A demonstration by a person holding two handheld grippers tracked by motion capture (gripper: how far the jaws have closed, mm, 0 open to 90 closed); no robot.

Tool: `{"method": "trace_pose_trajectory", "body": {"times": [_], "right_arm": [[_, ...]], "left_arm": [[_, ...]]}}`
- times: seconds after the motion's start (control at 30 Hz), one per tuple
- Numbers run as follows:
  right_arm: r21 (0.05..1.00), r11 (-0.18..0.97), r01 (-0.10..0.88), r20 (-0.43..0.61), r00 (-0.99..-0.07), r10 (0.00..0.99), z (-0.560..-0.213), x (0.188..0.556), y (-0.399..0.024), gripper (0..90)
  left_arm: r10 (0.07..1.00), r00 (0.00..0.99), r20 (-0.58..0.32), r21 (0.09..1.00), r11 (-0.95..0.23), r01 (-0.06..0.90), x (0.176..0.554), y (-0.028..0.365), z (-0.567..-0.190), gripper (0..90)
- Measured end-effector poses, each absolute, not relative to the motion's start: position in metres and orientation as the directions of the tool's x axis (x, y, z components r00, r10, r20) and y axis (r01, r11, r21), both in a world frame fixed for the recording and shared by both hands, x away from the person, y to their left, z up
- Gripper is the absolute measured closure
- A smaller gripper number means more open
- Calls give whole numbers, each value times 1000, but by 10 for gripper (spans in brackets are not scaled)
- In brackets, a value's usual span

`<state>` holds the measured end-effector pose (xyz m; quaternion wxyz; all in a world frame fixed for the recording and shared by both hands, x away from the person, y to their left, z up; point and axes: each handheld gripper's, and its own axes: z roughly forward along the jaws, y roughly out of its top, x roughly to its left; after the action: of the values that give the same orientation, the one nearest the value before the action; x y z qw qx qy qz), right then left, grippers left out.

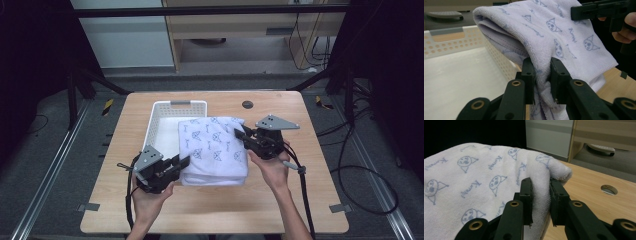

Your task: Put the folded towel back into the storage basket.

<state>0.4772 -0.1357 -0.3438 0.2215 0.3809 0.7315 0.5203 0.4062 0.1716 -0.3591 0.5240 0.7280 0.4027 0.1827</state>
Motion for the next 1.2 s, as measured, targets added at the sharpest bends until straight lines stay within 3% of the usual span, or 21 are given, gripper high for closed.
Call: {"method": "trace_pose_trajectory", "body": {"times": [1.2], "right_arm": [[938,176,300,64,-647,760,-327,509,-83,751]], "left_arm": [[837,517,-179,919,-45,391,421,219,-345,751]]}}
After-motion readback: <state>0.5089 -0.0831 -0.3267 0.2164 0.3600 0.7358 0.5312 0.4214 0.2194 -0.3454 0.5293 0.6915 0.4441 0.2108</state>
